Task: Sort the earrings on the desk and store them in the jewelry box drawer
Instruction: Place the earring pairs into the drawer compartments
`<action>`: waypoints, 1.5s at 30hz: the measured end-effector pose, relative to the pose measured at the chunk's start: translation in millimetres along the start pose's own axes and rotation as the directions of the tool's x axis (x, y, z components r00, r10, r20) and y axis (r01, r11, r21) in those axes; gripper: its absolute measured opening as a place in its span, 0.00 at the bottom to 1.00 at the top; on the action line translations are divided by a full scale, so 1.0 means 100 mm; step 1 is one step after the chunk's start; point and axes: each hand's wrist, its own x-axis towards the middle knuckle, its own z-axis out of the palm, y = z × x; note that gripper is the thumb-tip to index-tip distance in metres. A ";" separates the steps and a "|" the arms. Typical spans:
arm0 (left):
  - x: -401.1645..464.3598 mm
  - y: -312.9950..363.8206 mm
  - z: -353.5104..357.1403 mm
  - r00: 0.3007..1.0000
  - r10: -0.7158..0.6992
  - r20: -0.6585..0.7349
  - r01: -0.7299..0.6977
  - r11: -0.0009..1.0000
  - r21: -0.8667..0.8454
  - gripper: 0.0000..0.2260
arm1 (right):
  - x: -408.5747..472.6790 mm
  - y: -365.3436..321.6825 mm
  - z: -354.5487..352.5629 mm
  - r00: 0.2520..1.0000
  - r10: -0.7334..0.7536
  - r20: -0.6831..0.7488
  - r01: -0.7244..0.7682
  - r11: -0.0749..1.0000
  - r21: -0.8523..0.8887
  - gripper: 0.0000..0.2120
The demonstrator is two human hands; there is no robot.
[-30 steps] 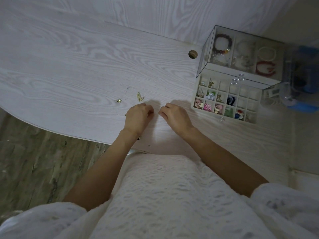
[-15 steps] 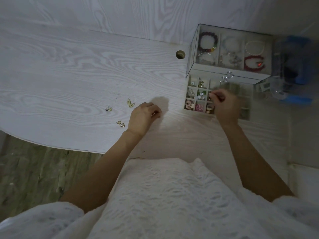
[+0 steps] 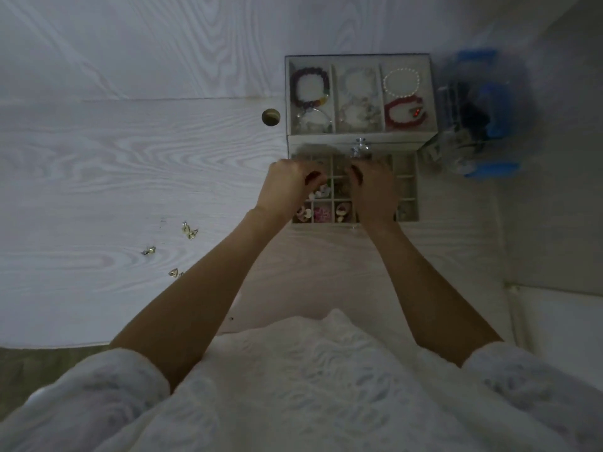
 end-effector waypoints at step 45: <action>-2.22 -0.51 -0.77 0.826 -0.556 -0.090 0.562 0.825 0.060 0.10 | -1.33 -0.69 0.19 0.697 -0.492 0.522 0.358 0.869 0.340 0.11</action>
